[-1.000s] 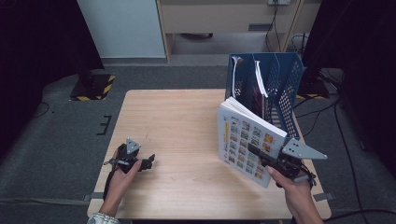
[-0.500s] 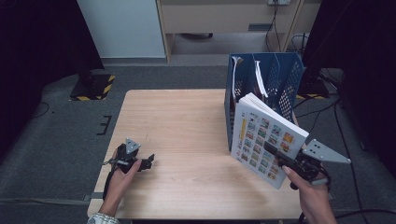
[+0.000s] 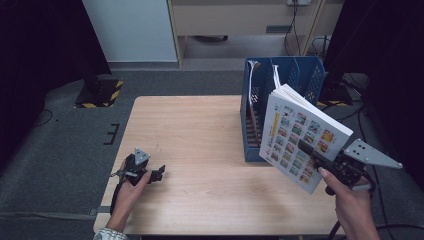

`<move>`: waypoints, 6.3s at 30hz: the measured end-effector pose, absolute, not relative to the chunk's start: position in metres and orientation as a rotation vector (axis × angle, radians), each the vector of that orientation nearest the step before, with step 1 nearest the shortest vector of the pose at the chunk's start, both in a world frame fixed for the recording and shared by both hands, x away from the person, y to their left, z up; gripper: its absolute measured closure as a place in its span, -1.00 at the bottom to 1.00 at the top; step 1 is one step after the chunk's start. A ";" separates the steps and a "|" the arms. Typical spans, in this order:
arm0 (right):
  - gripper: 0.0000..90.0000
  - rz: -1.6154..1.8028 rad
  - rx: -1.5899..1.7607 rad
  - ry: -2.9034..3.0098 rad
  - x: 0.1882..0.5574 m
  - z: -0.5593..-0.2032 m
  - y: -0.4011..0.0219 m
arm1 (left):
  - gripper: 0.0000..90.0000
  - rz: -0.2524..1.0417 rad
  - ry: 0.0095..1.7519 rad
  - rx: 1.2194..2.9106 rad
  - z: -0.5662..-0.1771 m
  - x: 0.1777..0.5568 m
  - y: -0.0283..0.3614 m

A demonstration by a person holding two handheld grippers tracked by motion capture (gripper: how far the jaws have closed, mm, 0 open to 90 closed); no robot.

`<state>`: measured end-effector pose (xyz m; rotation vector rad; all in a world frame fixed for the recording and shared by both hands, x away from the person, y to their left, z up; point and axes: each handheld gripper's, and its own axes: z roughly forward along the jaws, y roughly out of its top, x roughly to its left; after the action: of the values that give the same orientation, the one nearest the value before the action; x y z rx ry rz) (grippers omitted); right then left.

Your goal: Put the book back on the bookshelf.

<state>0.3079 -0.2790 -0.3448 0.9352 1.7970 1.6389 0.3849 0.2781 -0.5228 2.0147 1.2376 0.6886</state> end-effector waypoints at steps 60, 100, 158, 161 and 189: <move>0.64 1.316 1.176 1.520 0.403 -0.335 -0.331 | -0.89 0.698 1.237 2.029 -0.525 0.387 0.278; 0.64 1.308 1.298 1.440 0.483 -0.375 -0.322 | -0.89 0.690 1.244 2.022 -0.527 0.387 0.279; 0.64 1.265 1.349 1.513 0.506 -0.409 -0.313 | -0.89 0.688 1.237 2.021 -0.526 0.388 0.279; 0.64 1.263 1.358 1.525 0.506 -0.410 -0.313 | -0.89 0.687 1.238 2.021 -0.526 0.388 0.279; 0.60 1.301 1.385 1.527 0.497 -0.410 -0.319 | -0.89 0.695 1.241 2.009 -0.524 0.387 0.281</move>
<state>0.4970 -0.3189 -0.4097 1.3849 1.5265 1.3009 0.3866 0.2810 -0.5241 2.0092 1.2406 0.6945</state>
